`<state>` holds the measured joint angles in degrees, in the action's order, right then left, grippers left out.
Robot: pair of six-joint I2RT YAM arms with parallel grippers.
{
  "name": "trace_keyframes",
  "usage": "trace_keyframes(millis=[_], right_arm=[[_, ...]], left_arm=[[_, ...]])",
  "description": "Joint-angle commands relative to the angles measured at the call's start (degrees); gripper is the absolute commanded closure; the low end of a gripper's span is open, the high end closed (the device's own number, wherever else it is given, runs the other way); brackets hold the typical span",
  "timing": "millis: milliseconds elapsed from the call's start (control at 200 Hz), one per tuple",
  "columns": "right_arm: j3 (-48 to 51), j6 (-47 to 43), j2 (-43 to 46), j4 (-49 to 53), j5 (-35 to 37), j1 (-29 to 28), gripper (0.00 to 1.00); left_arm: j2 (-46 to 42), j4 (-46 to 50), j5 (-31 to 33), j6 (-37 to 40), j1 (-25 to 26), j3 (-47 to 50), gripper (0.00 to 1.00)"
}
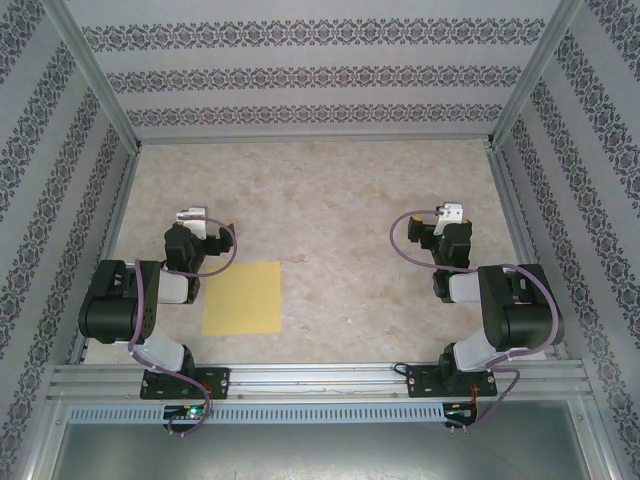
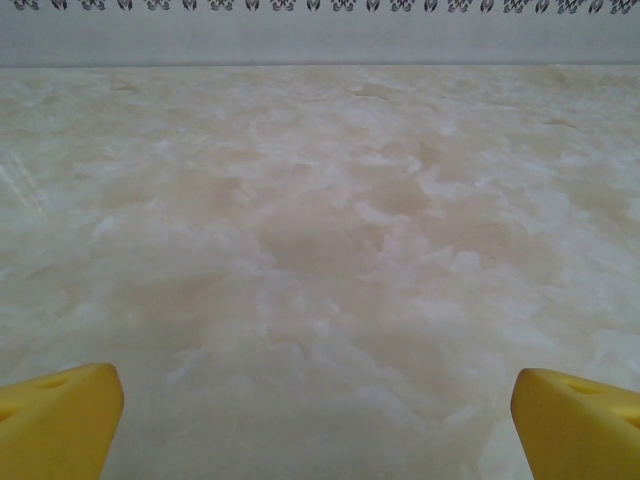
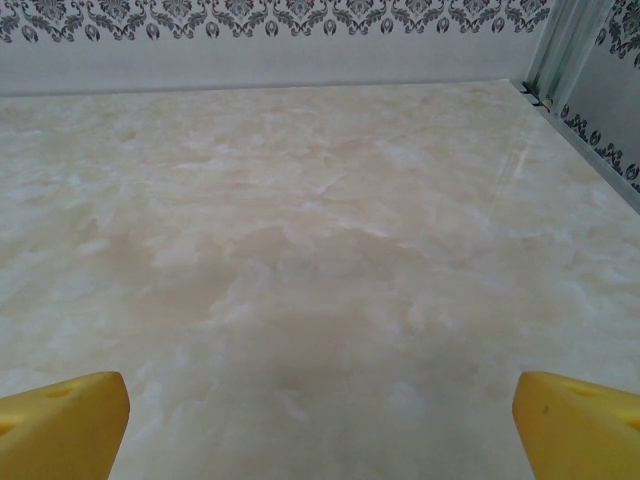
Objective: Fold a paper plane with a square sheet of paper (fold left side to right side)
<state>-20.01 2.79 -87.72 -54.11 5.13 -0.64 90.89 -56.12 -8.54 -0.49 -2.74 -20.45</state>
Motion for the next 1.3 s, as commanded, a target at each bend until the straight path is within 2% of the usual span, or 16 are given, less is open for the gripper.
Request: trace_keyframes(millis=[0, 115, 185, 280, 490, 620, 725, 834, 1004, 1294], right_arm=[[-0.1, 0.0, 4.3, 0.3, 0.7, -0.6, 0.02], [-1.8, 0.7, 10.8, 9.8, 1.5, -0.6, 0.02], [-3.4, 3.1, 15.5, 18.4, 1.1, -0.6, 0.02], [-6.0, 8.2, 21.3, 29.3, -1.5, -0.7, 0.02], [-13.5, 19.3, 29.5, 53.7, -12.4, -1.5, 0.02], [-15.4, 23.1, 31.2, 59.6, -18.3, -1.9, 0.02], [-17.1, 24.5, 30.4, 63.3, -21.1, -2.4, 0.02], [-18.6, 24.5, 28.2, 65.3, -22.1, -3.8, 0.02], [-20.8, 23.6, 24.6, 66.9, -21.8, -6.8, 0.02], [-21.0, 23.3, 24.5, 68.4, -19.0, -9.4, 0.02]], left_arm=[[-5.7, 1.4, 1.9, -1.4, -0.5, 1.0, 0.01], [-14.7, 13.6, 3.4, -2.8, -0.5, -1.2, 0.01], [-20.3, 24.7, 5.1, -7.7, -0.5, -4.5, 0.01], [-25.7, 37.3, 4.3, -15.9, -0.6, -8.5, 0.01], [-34.0, 67.4, -8.2, -28.6, -0.5, -15.5, 0.0], [-38.6, 82.9, -14.2, -31.9, 0.1, -17.2, 0.07], [-40.3, 91.5, -17.8, -32.9, 2.2, -17.1, 0.11], [-39.5, 94.7, -20.5, -34.1, 6.3, -15.7, 0.19], [-33.7, 89.4, -24.2, -36.1, 12.4, -12.4, 0.32], [-23.5, 77.0, -24.0, -39.1, 16.3, -8.4, 0.47]])
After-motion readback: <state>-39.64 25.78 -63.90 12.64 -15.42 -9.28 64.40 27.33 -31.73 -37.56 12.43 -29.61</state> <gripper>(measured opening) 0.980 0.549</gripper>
